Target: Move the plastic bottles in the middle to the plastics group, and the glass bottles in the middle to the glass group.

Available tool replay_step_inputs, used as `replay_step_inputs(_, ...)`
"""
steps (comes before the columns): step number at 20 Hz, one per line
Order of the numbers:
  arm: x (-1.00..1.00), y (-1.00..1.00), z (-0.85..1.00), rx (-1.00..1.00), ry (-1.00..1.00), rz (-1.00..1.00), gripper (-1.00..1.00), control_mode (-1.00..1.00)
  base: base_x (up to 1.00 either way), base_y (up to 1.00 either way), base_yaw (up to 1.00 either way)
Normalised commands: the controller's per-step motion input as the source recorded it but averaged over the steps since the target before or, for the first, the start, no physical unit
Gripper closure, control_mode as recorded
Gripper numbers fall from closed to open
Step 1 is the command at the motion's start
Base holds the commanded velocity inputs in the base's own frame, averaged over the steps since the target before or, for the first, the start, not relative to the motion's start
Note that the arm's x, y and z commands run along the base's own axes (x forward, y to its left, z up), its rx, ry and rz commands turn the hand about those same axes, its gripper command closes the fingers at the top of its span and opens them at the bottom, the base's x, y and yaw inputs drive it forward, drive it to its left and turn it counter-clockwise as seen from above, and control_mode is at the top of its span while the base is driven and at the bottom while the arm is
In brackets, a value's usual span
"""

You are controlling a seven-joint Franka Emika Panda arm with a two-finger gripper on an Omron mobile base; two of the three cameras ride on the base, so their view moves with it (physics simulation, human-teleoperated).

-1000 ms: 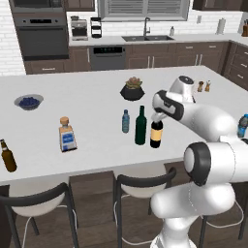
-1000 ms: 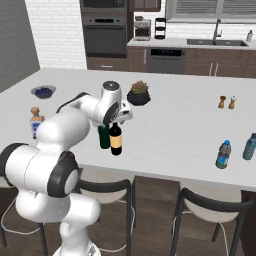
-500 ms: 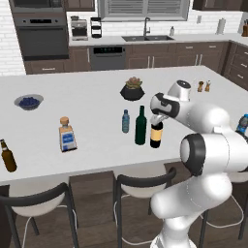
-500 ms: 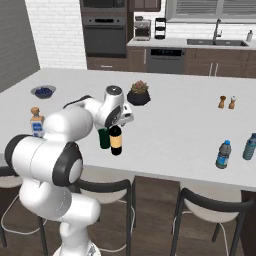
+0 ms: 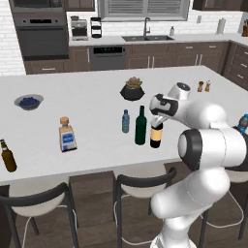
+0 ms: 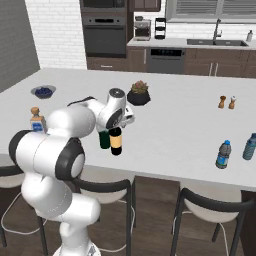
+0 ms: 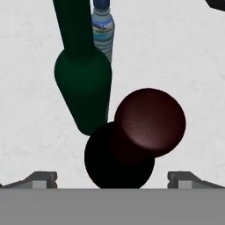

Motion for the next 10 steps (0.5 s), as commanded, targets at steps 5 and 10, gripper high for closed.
replay_step_inputs(5,0.02,0.00,-0.24,0.00,0.00,0.01,-1.00,-1.00,0.00,0.00,0.00)
replay_step_inputs(10,0.01,0.00,-0.23,0.00,0.00,0.00,-1.00,-1.00,0.00,0.00,0.00)
